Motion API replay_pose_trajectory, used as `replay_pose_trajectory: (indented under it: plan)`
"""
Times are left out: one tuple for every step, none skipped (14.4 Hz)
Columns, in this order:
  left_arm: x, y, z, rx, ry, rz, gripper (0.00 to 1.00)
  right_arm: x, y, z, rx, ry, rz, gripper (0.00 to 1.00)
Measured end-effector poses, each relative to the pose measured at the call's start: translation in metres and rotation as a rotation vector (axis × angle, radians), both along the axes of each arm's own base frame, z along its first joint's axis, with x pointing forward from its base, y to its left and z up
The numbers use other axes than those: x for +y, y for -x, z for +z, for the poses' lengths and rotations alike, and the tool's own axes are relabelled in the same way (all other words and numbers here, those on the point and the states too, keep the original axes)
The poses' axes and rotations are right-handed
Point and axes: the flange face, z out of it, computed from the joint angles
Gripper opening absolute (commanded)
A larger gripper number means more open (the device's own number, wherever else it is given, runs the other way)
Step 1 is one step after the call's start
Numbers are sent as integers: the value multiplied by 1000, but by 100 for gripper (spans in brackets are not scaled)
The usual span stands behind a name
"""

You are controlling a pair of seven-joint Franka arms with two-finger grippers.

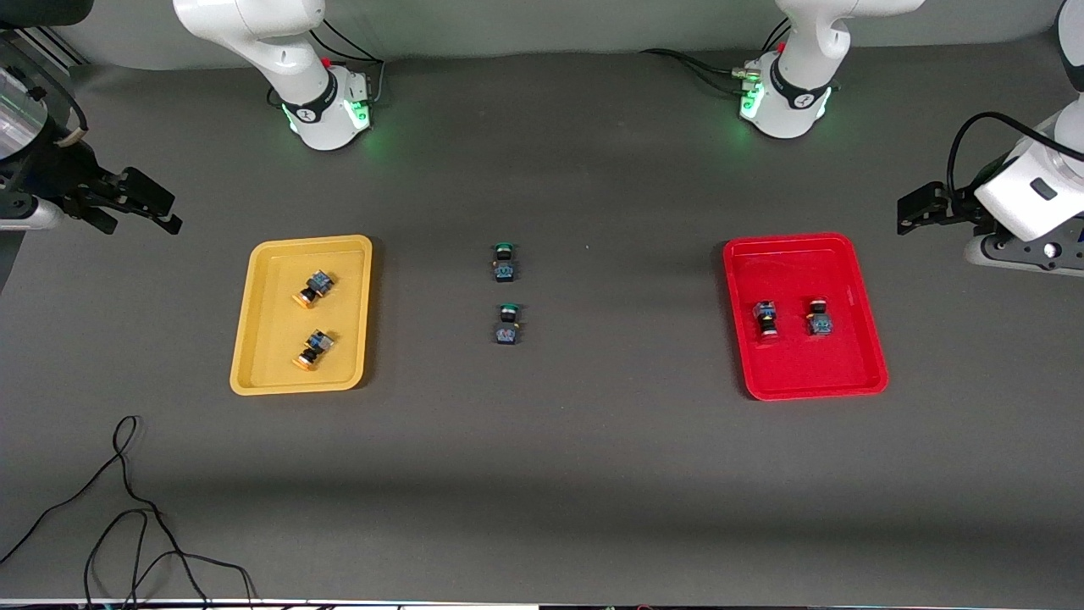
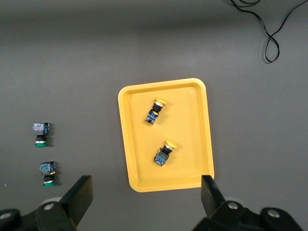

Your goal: Place red and yellow buttons in trays

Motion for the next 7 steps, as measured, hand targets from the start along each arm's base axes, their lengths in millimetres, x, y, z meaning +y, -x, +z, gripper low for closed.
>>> replay_pose_trajectory:
  plan:
    - [0, 0, 0, 0, 1, 0, 100, 0, 0, 0, 3, 1, 6, 100]
    - [0, 0, 0, 0, 1, 0, 100, 1, 1, -1, 11, 1, 11, 100]
    - [0, 0, 0, 0, 1, 0, 100, 1, 3, 0, 21, 1, 14, 100]
    - [0, 0, 0, 0, 1, 0, 100, 1, 4, 1, 30, 2, 16, 100]
    - [0, 0, 0, 0, 1, 0, 100, 1, 5, 3, 33, 2, 17, 100]
    - [0, 0, 0, 1, 1, 0, 100, 1, 5, 4, 34, 2, 17, 100]
    - [0, 0, 0, 1, 1, 0, 100, 1, 5, 5, 33, 2, 17, 100]
